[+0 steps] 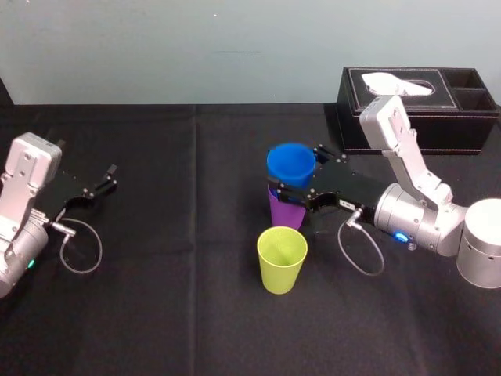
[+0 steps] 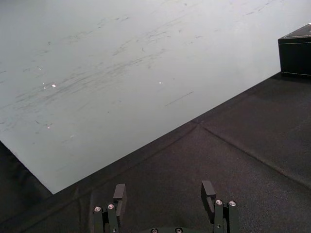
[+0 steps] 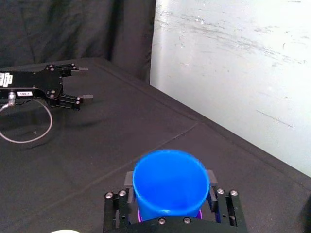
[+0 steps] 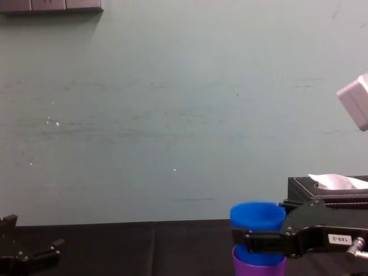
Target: Stack the three plastic cups sequentially using one hand.
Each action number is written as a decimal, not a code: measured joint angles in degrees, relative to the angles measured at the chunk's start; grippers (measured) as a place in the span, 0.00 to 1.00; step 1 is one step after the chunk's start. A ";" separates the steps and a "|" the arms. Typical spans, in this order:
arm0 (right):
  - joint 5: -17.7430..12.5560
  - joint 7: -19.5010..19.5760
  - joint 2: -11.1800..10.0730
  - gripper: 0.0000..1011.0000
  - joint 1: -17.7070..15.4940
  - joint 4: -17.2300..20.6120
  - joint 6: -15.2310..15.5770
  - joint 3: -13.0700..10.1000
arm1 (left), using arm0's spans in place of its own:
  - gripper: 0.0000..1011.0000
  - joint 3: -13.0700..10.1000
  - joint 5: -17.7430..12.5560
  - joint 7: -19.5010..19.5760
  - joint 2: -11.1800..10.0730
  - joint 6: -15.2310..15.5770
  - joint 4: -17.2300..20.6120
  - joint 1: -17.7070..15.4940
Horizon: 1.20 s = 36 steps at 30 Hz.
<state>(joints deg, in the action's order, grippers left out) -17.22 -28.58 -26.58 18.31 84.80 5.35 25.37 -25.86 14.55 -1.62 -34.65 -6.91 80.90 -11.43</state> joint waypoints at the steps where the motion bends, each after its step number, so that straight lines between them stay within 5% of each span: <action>1: 0.00 0.00 0.00 0.84 0.00 0.00 0.00 0.00 | 1.00 0.00 0.00 0.00 0.00 0.00 0.00 0.00; 8: 0.03 0.03 -0.04 0.99 0.00 0.04 0.00 0.00 | 1.00 0.00 0.00 0.00 0.00 0.00 0.00 0.00; 23: 0.07 0.12 -0.22 0.99 -0.20 0.43 -0.28 -0.15 | 1.00 0.00 0.00 0.00 0.00 0.00 0.00 0.00; 36: -4.89 -3.60 -5.66 0.99 -5.62 4.93 -4.42 -3.63 | 1.00 0.00 0.00 0.00 0.00 0.00 0.00 0.00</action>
<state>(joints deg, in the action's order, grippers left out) -22.11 -32.18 -32.24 12.69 89.73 0.93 21.75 -25.86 14.55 -1.62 -34.65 -6.90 80.90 -11.43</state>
